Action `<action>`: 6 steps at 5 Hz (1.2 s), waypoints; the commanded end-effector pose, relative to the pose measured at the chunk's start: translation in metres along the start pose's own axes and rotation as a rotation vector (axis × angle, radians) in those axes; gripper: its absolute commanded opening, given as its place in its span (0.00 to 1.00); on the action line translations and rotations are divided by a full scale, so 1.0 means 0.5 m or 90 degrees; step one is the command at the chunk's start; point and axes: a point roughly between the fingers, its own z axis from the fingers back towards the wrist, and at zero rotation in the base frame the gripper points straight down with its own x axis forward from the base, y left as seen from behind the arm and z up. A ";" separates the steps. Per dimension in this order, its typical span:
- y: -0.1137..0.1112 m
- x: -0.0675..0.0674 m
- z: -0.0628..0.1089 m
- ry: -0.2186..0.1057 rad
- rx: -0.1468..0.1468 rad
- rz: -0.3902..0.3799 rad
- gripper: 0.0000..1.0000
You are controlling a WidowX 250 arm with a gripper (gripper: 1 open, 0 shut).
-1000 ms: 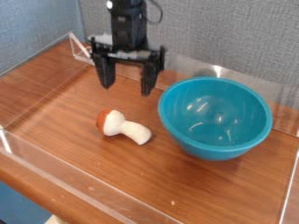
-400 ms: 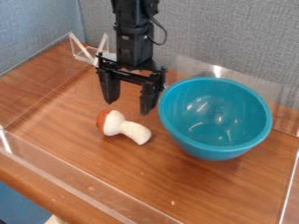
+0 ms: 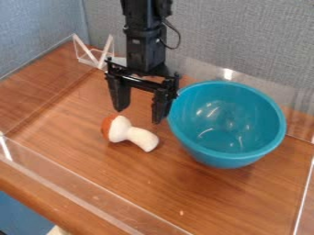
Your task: Remove the mushroom from inside the blue bowl and put it on the table
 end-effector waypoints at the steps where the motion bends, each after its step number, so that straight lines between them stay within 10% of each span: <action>1: 0.011 0.006 0.020 -0.038 0.003 -0.002 1.00; 6: 0.008 -0.002 0.052 -0.044 -0.011 0.033 1.00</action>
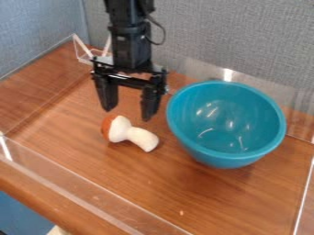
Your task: Remove the mushroom from inside the blue bowl and put it on the table
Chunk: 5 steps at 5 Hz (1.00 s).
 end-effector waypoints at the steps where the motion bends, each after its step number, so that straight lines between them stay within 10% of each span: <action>1: -0.011 0.008 0.043 -0.050 0.002 -0.011 1.00; 5: 0.020 -0.026 0.053 -0.043 0.022 -0.057 1.00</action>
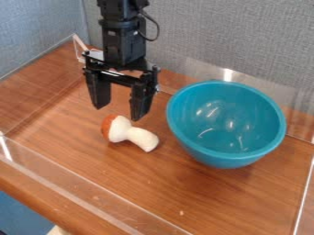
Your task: Remove the mushroom from inside the blue bowl and put it on the table
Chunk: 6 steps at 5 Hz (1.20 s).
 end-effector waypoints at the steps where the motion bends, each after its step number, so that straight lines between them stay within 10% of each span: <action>1: 0.007 0.010 0.047 -0.050 0.012 0.028 1.00; 2: 0.014 0.019 0.057 -0.054 0.014 0.060 0.00; 3: 0.014 0.043 0.050 -0.056 0.026 0.055 1.00; 6: -0.004 0.075 0.013 -0.041 0.038 0.030 1.00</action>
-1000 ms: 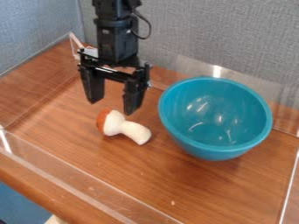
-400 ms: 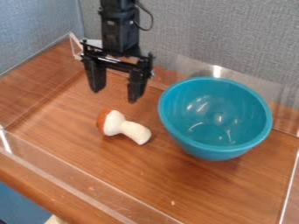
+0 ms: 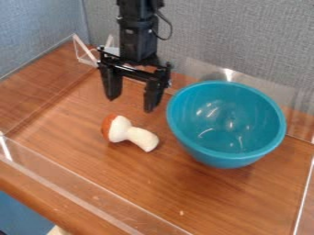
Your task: Remove the mushroom from inside the blue bowl and put it on the table
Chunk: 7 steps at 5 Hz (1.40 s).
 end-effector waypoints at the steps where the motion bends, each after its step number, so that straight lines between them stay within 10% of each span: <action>1: -0.008 0.007 0.016 -0.029 0.005 0.000 1.00; 7: 0.113 0.028 0.050 -0.038 0.011 -0.019 1.00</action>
